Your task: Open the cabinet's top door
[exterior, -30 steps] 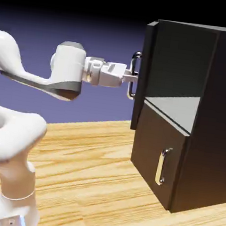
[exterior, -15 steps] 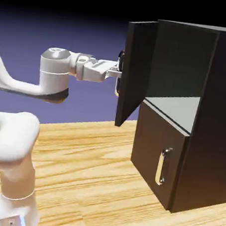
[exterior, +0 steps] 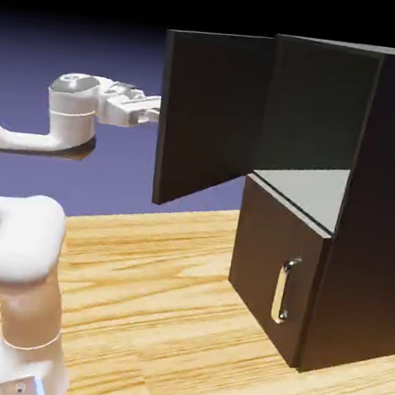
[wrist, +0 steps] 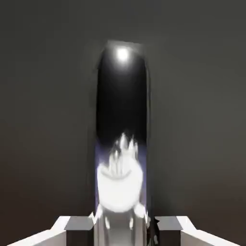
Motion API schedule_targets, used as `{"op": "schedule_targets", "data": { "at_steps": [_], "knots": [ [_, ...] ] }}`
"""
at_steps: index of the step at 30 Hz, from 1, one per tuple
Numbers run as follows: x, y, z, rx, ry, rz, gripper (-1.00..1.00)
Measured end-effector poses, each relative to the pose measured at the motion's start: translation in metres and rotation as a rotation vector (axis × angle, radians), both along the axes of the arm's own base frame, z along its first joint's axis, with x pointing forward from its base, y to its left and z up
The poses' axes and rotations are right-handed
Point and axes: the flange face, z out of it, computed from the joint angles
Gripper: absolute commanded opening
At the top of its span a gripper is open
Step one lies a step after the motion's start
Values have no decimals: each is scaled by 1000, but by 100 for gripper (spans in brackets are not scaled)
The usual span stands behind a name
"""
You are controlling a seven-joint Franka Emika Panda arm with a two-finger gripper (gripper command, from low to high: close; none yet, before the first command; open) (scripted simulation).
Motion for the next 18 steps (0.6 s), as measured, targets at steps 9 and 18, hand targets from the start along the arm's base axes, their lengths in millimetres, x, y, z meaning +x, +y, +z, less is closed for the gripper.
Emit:
{"op": "schedule_targets", "data": {
  "at_steps": [9, 18],
  "knots": [
    [1, 80, 0, 0, 0, -235, -100],
    [17, 145, 0, 0, 0, -433, -100]
  ]
}}
